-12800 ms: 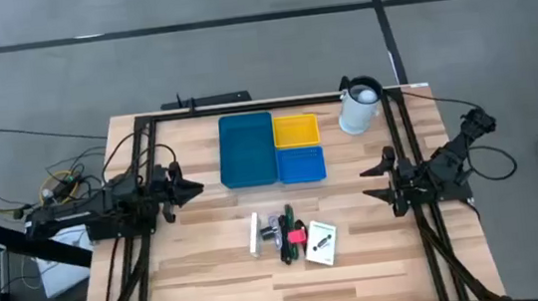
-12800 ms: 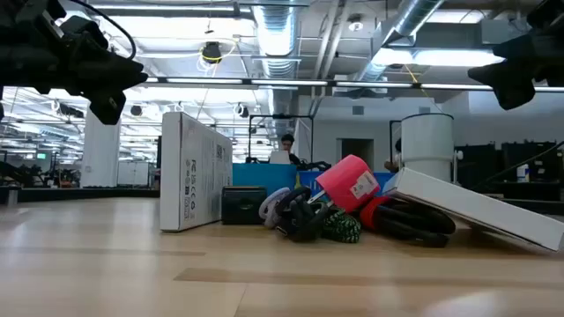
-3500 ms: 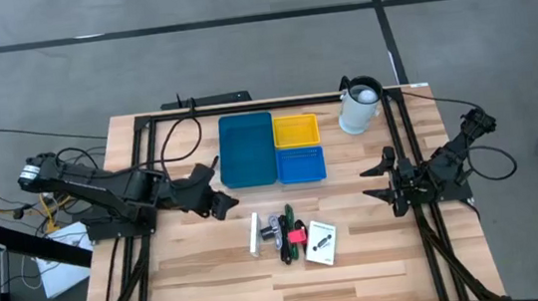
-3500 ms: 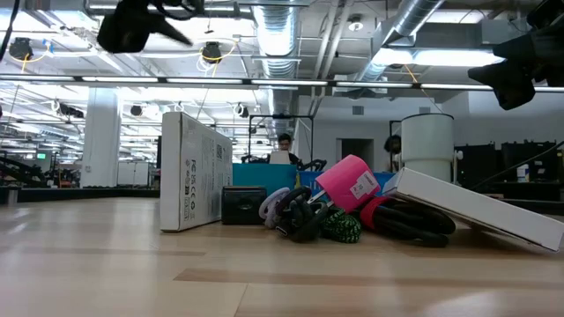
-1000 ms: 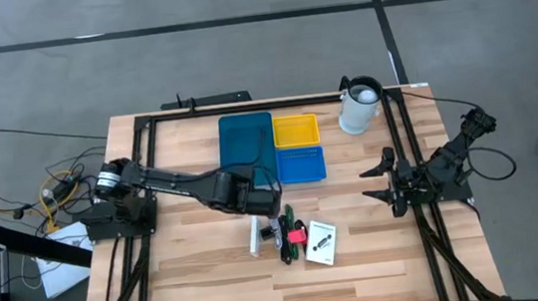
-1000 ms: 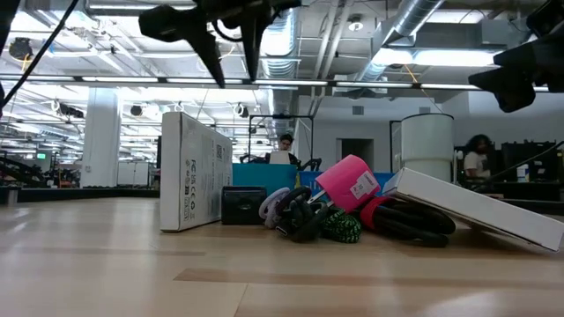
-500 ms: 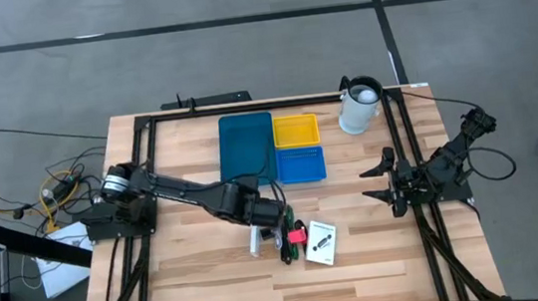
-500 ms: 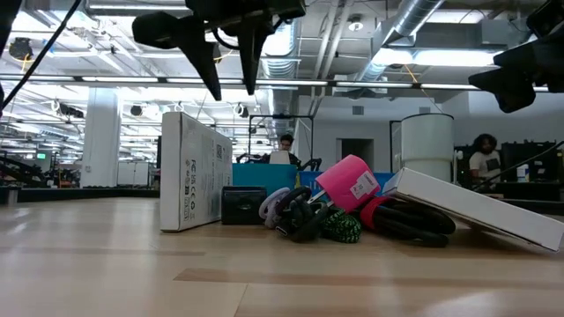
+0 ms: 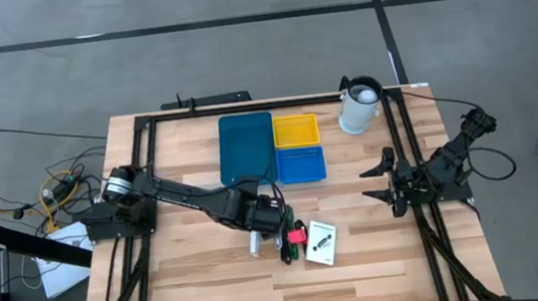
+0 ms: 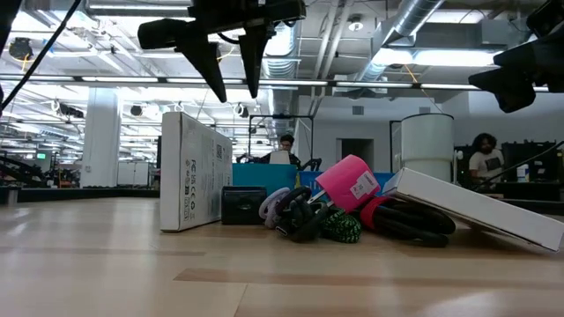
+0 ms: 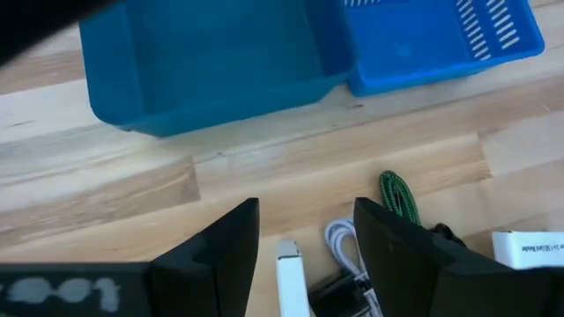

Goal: Pick and place items into bin
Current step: Put the left card reader box into the yellow bin

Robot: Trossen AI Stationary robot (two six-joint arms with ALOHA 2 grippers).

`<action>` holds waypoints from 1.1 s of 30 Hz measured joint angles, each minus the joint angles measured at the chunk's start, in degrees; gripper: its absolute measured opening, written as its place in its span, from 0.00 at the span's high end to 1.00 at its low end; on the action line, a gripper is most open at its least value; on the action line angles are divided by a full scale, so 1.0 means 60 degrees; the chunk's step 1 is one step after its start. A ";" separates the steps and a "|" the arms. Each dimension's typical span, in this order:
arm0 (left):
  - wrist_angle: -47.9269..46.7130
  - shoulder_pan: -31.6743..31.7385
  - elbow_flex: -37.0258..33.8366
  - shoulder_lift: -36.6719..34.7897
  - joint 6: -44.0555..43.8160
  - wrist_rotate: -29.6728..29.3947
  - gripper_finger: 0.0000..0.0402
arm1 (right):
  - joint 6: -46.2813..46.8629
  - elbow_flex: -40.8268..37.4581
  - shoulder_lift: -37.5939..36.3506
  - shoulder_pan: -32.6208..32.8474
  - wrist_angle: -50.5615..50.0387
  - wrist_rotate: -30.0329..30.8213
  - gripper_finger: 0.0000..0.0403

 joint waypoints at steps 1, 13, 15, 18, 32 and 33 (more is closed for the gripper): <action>-0.0002 -0.0036 0.0000 0.0000 0.0003 0.0010 0.56 | 0.0000 0.0000 0.0000 0.0001 -0.0001 0.0001 0.42; 0.0045 -0.0107 0.0000 0.0000 0.1462 0.3220 0.56 | 0.0000 0.0000 0.0000 0.0001 0.0000 -0.0002 0.42; 0.0045 -0.0110 0.0000 0.0000 0.1631 0.3682 0.56 | 0.0000 0.0000 0.0000 0.0001 0.0001 -0.0001 0.42; 0.0045 -0.0110 0.0000 0.0000 0.1841 0.4257 0.56 | 0.0000 0.0000 0.0000 0.0001 0.0002 -0.0002 0.42; 0.0266 -0.0110 0.0000 -0.0004 0.1945 0.4345 0.56 | 0.0000 0.0004 0.0000 0.0001 -0.0001 0.0001 0.42; 0.0302 -0.0109 0.0000 -0.0004 0.1933 0.4293 0.56 | 0.0000 0.0004 0.0000 0.0001 0.0001 0.0001 0.42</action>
